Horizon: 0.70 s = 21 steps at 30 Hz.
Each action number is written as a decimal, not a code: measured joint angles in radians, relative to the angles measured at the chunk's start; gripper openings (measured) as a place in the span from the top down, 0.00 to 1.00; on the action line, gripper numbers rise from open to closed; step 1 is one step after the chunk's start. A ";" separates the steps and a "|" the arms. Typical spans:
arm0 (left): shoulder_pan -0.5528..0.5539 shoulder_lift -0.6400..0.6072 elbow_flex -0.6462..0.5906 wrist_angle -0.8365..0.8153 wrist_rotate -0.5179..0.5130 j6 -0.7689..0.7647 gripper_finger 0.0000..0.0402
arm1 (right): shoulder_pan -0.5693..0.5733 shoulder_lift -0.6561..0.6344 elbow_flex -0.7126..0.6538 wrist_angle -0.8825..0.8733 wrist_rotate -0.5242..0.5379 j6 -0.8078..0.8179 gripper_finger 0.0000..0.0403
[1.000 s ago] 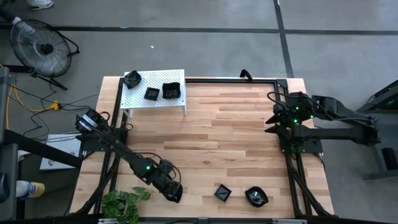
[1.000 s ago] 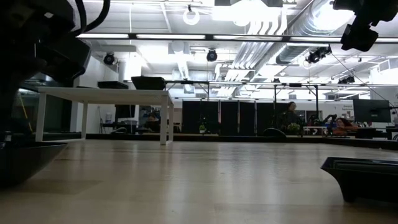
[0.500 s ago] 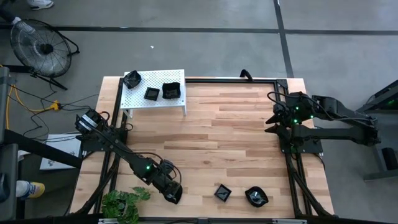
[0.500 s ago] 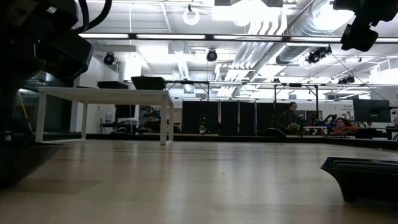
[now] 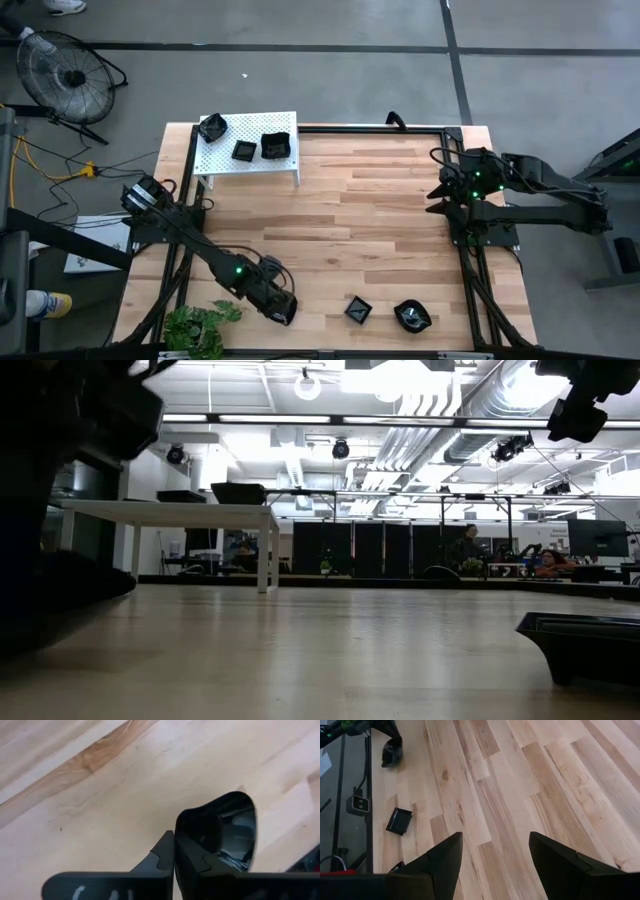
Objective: Pick & Place Mini shaped plates
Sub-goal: Stack the black leaf shaped plate on top of the black leaf shaped plate on the shelf
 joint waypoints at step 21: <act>0.001 0.000 0.395 -0.474 -0.309 0.063 1.00 | 0.000 0.000 0.000 0.000 0.003 0.000 0.44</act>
